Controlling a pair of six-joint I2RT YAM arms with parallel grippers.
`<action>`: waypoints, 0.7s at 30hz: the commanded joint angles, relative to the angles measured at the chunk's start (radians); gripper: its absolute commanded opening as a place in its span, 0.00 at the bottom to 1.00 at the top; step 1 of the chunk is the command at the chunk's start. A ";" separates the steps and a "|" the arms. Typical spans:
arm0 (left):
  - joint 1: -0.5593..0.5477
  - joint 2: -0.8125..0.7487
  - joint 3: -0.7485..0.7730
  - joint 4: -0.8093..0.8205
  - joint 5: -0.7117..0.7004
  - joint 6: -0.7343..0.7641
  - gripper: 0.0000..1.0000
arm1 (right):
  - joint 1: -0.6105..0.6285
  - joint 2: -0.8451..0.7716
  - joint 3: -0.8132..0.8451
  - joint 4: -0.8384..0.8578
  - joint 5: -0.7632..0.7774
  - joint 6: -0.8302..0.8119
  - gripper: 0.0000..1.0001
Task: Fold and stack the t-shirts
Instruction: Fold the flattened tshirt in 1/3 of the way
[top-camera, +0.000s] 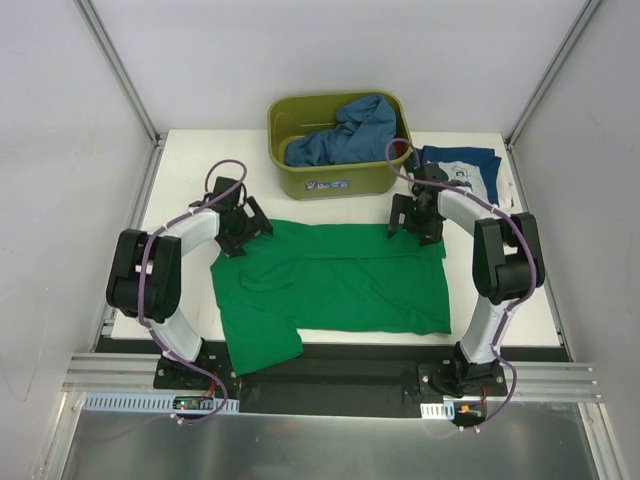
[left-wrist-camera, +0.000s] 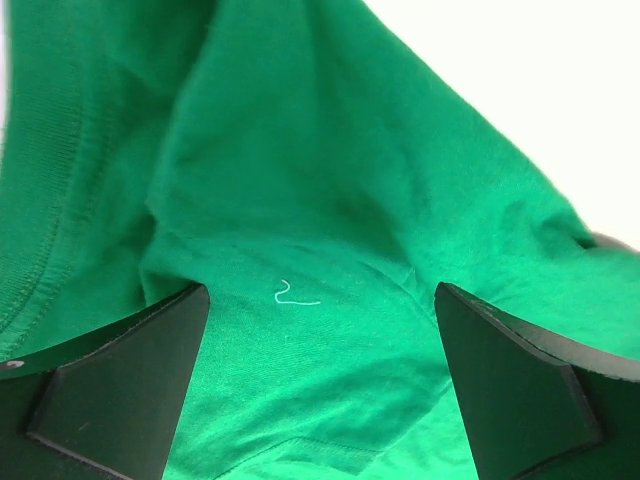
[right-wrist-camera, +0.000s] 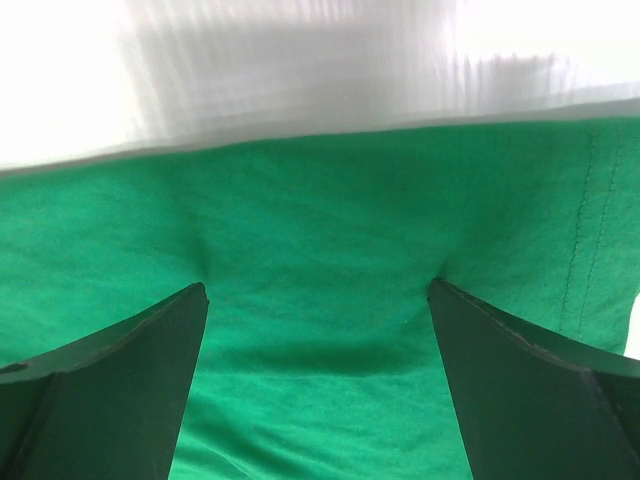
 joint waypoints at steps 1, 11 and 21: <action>0.092 0.098 0.014 0.003 0.005 0.036 0.99 | 0.004 0.075 0.092 -0.034 -0.010 -0.017 0.97; 0.182 0.202 0.143 0.001 0.098 0.059 0.99 | 0.013 0.183 0.264 -0.081 -0.017 -0.030 0.97; 0.182 -0.040 0.115 -0.072 0.005 0.104 0.99 | 0.021 0.061 0.322 -0.153 -0.001 -0.082 0.97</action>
